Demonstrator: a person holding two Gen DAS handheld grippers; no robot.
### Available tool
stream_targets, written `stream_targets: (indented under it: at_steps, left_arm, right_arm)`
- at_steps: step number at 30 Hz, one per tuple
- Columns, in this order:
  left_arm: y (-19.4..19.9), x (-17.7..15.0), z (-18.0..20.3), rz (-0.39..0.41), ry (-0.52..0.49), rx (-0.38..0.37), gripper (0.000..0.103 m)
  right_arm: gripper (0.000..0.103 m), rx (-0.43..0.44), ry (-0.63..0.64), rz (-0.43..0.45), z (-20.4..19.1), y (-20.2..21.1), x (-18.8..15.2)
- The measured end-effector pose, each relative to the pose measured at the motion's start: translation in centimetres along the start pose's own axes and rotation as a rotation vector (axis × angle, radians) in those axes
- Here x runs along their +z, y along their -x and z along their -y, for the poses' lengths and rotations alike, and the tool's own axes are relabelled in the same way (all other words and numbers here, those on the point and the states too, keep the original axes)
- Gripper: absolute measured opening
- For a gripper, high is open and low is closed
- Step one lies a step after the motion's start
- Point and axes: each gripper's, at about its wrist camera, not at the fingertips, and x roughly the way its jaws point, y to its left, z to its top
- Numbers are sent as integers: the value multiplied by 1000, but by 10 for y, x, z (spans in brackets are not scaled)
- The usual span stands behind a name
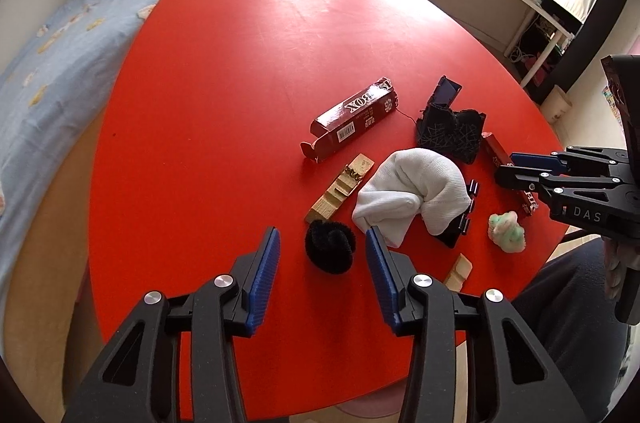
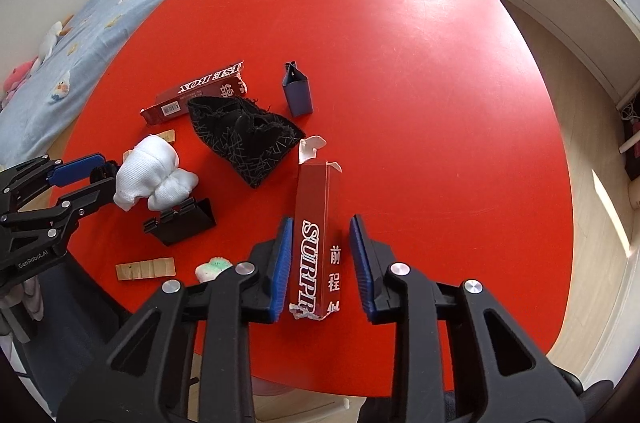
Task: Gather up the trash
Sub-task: 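Reach the right gripper to the red SURPRISE box and grasp it, then carry the red box over the pink wastebasket and open the right gripper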
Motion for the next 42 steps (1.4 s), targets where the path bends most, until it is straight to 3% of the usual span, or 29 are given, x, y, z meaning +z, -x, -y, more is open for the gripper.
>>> stream_targets:
  at_steps: [4,7,14,26,35,42]
  left_arm:
    - [0,0,-1,-2,1,-12,22]
    - [1,-2,-1,0,0,-16,20]
    - [13,-2,-1,22,4,-20,20]
    - [55,-16,13,72,-18,-48,20]
    - [86,-37,34,102,-43,-86,20]
    - [97,-61,48,88,-50,-125,20]
  right_arm:
    - [22,9,3,6,-1,1,0]
    - [20,11,1,11,1,3,-2]
    - [14,19,-6,40,4,18,-6]
    - [14,64,21,119,-6,67,-25]
    - [14,138,95,166,-33,114,-59]
    - [14,176,118,159,-46,129,-98]
